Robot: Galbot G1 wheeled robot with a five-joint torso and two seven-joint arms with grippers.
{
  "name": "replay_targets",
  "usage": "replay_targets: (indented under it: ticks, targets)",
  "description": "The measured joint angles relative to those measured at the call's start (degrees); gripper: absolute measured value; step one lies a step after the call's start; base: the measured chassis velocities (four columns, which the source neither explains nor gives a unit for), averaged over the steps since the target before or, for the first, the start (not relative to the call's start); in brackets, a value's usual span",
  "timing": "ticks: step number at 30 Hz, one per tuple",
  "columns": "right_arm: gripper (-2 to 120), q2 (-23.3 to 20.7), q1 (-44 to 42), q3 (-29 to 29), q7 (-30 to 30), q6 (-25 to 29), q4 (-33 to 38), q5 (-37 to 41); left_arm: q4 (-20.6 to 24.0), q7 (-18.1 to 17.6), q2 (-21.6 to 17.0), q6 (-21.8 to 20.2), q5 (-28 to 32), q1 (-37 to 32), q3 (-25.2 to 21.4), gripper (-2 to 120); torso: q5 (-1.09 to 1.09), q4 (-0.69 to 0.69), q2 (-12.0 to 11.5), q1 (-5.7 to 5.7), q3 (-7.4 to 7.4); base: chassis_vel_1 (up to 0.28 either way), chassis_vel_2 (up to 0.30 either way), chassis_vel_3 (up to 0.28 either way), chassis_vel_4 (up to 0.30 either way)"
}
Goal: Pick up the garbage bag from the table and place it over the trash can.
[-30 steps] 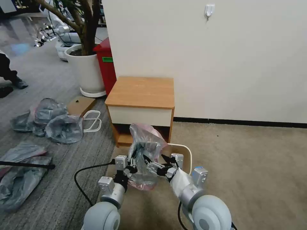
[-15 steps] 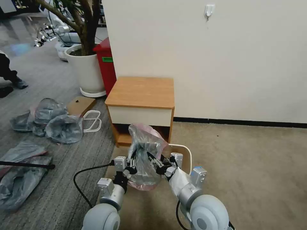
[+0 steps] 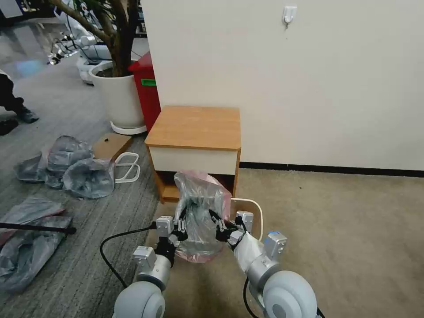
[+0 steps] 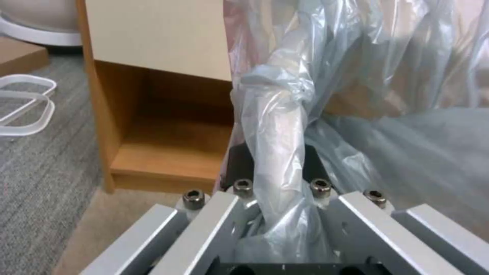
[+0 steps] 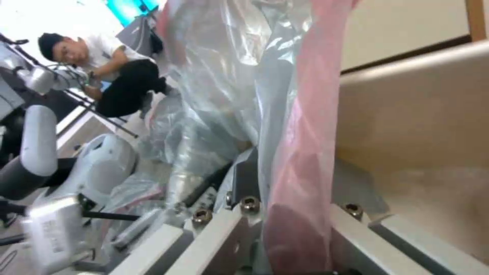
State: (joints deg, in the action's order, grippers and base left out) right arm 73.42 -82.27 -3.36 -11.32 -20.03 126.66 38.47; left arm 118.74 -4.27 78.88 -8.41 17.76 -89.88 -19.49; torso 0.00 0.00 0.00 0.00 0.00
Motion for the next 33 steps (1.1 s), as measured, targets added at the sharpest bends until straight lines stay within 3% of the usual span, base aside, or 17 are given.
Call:
replay_targets:
  ticks: [6, 16, 33]
  targets:
    - [0, -2.74, 0.88, -1.83, 2.26, 0.83, 2.85, 2.49, -1.07, 1.49, -0.74, 2.19, -0.08, -0.79, -0.03, 5, 0.0, 0.0, 0.0, 0.0, 0.0, 0.0, 0.0, 0.0, 0.0]
    - [0, -9.78, 6.09, -8.63, 2.57, 1.64, 0.81, 10.2, -0.56, 4.89, -1.04, 5.51, 0.06, -2.78, 0.16, 5, 0.01, 0.0, 0.0, 0.0, 0.0, 0.0, 0.0, 0.0, 0.0]
    - [0, -17.88, 1.33, -16.65, 3.15, 3.34, -0.75, 12.09, 0.86, 6.22, -1.14, 7.77, 6.87, -3.79, -2.84, 5, 0.0, 0.0, 0.0, 0.0, 0.0, 0.0, 0.0, 0.0, 0.0]
